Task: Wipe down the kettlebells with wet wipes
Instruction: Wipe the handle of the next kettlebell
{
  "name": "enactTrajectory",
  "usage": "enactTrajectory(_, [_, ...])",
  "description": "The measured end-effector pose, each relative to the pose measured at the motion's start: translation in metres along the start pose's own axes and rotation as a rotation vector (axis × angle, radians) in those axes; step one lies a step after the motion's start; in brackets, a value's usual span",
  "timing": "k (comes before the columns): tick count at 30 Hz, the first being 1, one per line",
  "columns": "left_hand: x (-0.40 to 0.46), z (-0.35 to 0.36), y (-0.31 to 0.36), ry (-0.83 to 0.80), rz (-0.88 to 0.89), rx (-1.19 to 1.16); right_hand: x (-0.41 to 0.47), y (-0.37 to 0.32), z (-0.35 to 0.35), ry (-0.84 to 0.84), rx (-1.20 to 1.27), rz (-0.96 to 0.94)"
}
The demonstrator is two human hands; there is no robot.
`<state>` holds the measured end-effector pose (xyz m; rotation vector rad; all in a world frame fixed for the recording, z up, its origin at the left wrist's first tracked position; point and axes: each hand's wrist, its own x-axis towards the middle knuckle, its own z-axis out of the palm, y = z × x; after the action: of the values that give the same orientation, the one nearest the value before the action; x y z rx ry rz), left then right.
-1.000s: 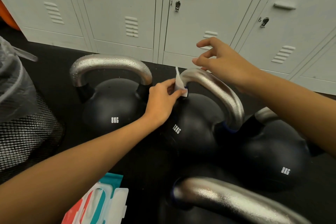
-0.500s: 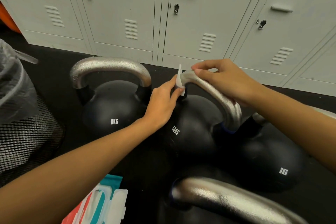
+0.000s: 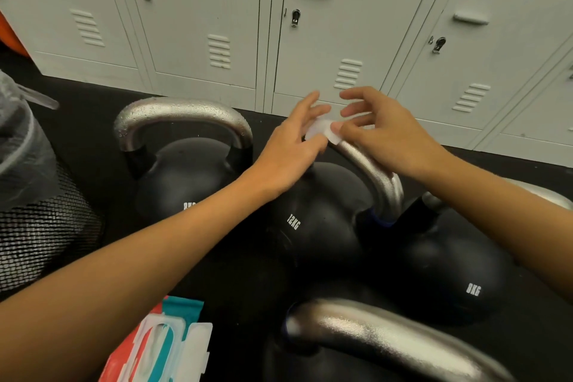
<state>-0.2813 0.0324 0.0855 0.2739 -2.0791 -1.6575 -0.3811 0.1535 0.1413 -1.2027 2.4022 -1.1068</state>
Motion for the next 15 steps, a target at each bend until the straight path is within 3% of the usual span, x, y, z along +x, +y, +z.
enactTrajectory(4, [-0.012, 0.0, -0.017, 0.161, -0.056, -0.025, 0.011, -0.014, -0.005, -0.128, -0.101, 0.134])
enactTrajectory(8, [-0.031, -0.001, -0.033, 0.08, -0.127, 0.179, 0.035, -0.035, 0.006, -0.226, -0.287, 0.209])
enactTrajectory(15, [-0.051, 0.003, -0.037, -0.058, -0.287, 0.264, 0.082, -0.043, 0.036, -0.469, -0.301, 0.498])
